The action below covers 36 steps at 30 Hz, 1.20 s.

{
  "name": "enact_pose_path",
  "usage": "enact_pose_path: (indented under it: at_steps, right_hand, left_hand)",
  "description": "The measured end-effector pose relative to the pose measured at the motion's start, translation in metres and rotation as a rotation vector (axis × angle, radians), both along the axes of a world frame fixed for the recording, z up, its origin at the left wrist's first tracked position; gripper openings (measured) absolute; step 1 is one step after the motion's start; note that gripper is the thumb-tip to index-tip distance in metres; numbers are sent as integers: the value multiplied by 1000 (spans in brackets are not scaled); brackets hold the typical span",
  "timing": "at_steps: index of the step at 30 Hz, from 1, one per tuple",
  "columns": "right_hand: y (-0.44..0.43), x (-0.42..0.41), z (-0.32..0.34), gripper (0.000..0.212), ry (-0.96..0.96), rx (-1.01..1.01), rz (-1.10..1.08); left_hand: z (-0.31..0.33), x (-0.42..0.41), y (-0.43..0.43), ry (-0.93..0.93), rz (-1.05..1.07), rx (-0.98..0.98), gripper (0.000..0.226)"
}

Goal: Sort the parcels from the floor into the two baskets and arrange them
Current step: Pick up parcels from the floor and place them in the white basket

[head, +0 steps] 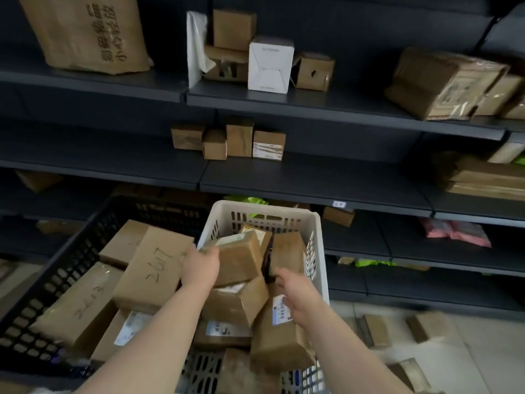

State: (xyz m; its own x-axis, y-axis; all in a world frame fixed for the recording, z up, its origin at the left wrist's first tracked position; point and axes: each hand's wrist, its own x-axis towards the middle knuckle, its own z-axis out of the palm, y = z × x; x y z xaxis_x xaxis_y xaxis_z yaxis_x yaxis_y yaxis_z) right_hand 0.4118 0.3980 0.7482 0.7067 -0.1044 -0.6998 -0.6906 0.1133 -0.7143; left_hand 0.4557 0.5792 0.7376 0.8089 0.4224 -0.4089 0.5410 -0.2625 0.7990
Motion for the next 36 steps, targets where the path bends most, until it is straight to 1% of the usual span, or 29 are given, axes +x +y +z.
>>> enact_pose_path:
  at_steps: [1, 3, 4, 6, 7, 9, 12, 13, 18, 23, 25, 28, 31, 34, 36]
  right_hand:
    - [-4, -1, 3, 45, -12, -19, -15]
    - [-19, -6, 3, 45, -53, -49, -69]
    - [-29, -10, 6, 40, -78, -42, -96]
    - [-54, -20, 14, 19, -108, -36, -148]
    - [-69, -25, 18, 15, -128, -46, -180]
    - [-101, -37, 22, 16, -148, -84, -246]
    - [-154, -62, 26, 32, -194, -92, -338]
    - [-174, -72, 26, 34, -197, -84, -379]
    - [-288, -130, 20, 30, -219, -82, -492]
    - [-400, -181, -2, 30, -176, -99, -568]
    - [-438, -195, -13, 32, -153, -112, -572]
    - [-485, -208, -34, 33, -95, -129, -580]
    - [-522, -208, -61, 34, -41, -115, -601]
    - [-552, -199, -91, 33, 14, -121, -597]
    - [-569, -189, -114, 33, 53, -122, -599]
  left_hand:
    - [1, 3, -5, -43, 2, 40, 58]
    - [10, 4, -23, -147, -46, 84, 52]
    - [14, 3, -36, -197, -86, 105, 49]
    - [24, -2, -68, -271, -162, 102, 42]
    - [28, -5, -87, -291, -201, 87, 38]
    - [36, -15, -128, -313, -292, 45, 30]
    - [45, -36, -192, -350, -436, -38, 24]
    - [47, -44, -214, -352, -470, -54, 21]
    - [45, -90, -328, -300, -619, -113, 13]
    - [28, -136, -440, -183, -663, -141, 21]
    - [16, -148, -478, -136, -673, -145, 21]
    - [-6, -156, -520, -79, -681, -125, 20]
    - [-35, -153, -550, -17, -686, -64, 18]
    - [-70, -140, -576, 65, -672, -72, 21]
    - [-96, -125, -592, 123, -682, -52, 17]
